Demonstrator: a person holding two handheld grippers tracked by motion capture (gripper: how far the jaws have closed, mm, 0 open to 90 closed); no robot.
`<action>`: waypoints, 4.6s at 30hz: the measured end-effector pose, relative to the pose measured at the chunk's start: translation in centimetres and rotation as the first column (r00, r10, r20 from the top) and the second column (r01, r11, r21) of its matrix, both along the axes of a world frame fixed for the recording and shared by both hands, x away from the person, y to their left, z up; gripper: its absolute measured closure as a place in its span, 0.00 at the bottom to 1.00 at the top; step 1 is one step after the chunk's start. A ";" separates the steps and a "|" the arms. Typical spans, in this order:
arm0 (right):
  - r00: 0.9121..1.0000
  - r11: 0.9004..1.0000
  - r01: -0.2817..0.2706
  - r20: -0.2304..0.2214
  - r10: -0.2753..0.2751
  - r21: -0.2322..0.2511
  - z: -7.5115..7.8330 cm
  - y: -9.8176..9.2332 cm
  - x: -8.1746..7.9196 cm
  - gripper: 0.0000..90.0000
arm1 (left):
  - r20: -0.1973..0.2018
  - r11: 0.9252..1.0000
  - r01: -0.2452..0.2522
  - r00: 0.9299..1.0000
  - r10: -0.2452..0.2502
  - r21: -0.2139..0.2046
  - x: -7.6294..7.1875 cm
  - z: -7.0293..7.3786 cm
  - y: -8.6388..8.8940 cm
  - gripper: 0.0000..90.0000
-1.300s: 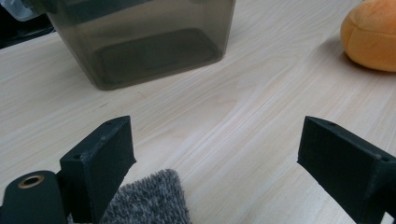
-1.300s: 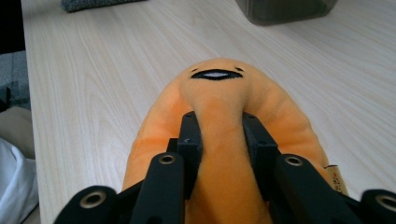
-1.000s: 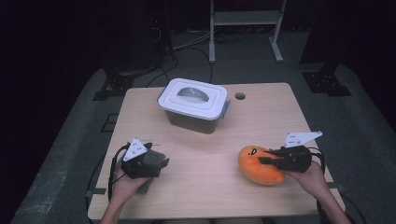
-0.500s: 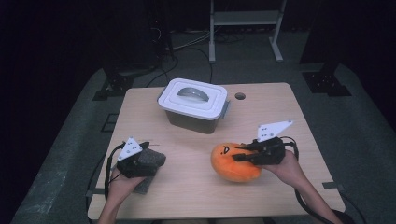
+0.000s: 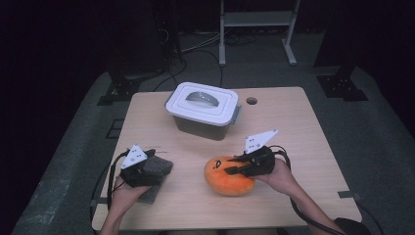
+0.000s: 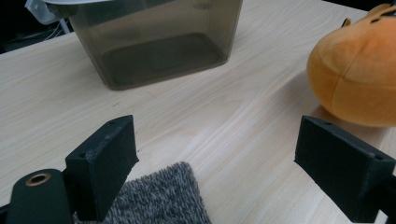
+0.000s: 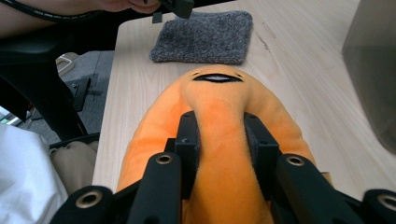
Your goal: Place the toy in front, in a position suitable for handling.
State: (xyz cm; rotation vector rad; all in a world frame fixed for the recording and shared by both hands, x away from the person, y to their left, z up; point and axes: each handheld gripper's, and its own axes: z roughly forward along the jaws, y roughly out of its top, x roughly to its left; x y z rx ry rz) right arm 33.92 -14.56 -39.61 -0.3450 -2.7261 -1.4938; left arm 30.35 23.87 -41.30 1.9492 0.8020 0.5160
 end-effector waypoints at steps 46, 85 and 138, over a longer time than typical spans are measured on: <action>0.997 0.997 0.080 -0.013 -0.080 0.007 -3.2 -4.6 -1.5 0.31 | -0.220 0.969 0.185 0.964 -0.147 0.165 3.1 -5.5 3.4 0.37; 0.997 0.997 0.077 0.008 -0.077 -0.003 -3.5 -4.1 -1.7 0.31 | -0.148 0.971 0.227 0.965 -0.214 0.070 2.5 -1.2 1.0 0.86; 0.995 0.996 0.069 0.073 -0.065 -0.050 -3.3 -2.8 -2.1 0.35 | -0.086 0.851 0.514 0.857 -0.507 0.107 -0.1 0.0 -10.2 0.85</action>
